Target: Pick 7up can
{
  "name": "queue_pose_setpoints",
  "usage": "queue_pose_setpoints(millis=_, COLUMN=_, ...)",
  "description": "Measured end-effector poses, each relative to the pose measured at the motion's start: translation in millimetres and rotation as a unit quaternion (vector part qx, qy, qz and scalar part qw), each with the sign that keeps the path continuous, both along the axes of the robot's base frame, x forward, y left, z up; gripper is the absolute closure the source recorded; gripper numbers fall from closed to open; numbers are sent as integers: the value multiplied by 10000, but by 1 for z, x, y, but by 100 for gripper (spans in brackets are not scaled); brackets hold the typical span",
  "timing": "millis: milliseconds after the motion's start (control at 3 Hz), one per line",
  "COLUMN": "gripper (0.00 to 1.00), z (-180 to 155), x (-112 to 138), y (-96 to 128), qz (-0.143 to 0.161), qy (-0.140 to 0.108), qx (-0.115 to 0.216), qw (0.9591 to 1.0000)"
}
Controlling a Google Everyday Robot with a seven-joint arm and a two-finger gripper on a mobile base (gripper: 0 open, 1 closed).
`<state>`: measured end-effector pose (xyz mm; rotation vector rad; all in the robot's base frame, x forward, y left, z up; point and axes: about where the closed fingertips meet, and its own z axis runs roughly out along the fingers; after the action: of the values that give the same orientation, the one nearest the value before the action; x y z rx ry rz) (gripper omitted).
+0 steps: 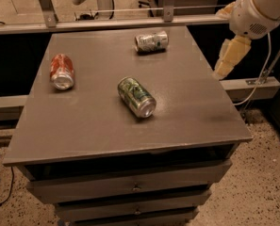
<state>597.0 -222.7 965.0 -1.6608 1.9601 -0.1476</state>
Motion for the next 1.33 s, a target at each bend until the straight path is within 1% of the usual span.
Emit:
queue_pose_setpoints(millis=333, gripper=0, z=-8, x=66, y=17, qz=169, qy=-222, qx=439, qw=9986)
queue_pose_setpoints(millis=667, gripper=0, z=-21, x=121, y=45, qz=318, qy=-382, qx=823, qw=9954)
queue_pose_setpoints(millis=1000, gripper=0, z=-33, x=166, y=68, qz=323, qy=-551, qx=1220, qw=9905)
queue_pose_setpoints(millis=1333, gripper=0, z=-48, x=196, y=85, qz=146, qy=-559, qx=1573, qw=9859)
